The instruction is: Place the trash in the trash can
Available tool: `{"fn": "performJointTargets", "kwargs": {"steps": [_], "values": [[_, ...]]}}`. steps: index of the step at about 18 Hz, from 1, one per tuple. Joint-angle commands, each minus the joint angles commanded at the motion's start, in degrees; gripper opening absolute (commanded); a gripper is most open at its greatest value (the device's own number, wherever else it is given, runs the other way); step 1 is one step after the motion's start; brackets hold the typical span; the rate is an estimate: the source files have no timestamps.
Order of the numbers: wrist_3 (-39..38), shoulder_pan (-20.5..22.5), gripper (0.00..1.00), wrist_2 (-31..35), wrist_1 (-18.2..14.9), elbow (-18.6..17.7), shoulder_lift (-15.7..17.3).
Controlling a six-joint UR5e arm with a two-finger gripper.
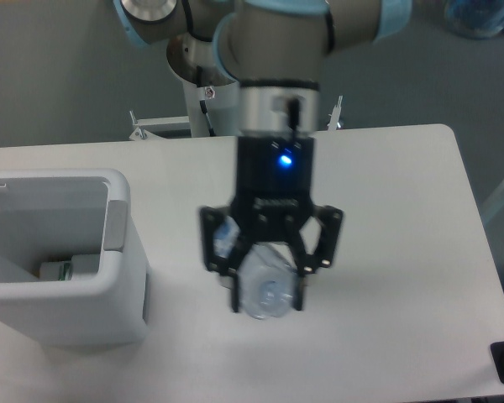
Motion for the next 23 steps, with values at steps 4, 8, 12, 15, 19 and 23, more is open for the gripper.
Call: {"fn": "performJointTargets", "kwargs": {"steps": [4,8,12,15,19,23], "values": [[-0.2,-2.7,0.67,-0.1,0.4,1.2,1.0],[-0.8,-6.2,0.67,-0.1,0.3,1.1,1.1],[-1.4,-7.6,0.67,0.0,0.3,-0.5,0.6],[-1.3,-8.9,0.67,0.0,0.3,-2.3,0.6],[-1.3,-10.4,0.67,0.2,0.3,-6.0,1.2],[-1.3,-10.6,0.67,0.2,0.3,-6.8,1.3]]}}
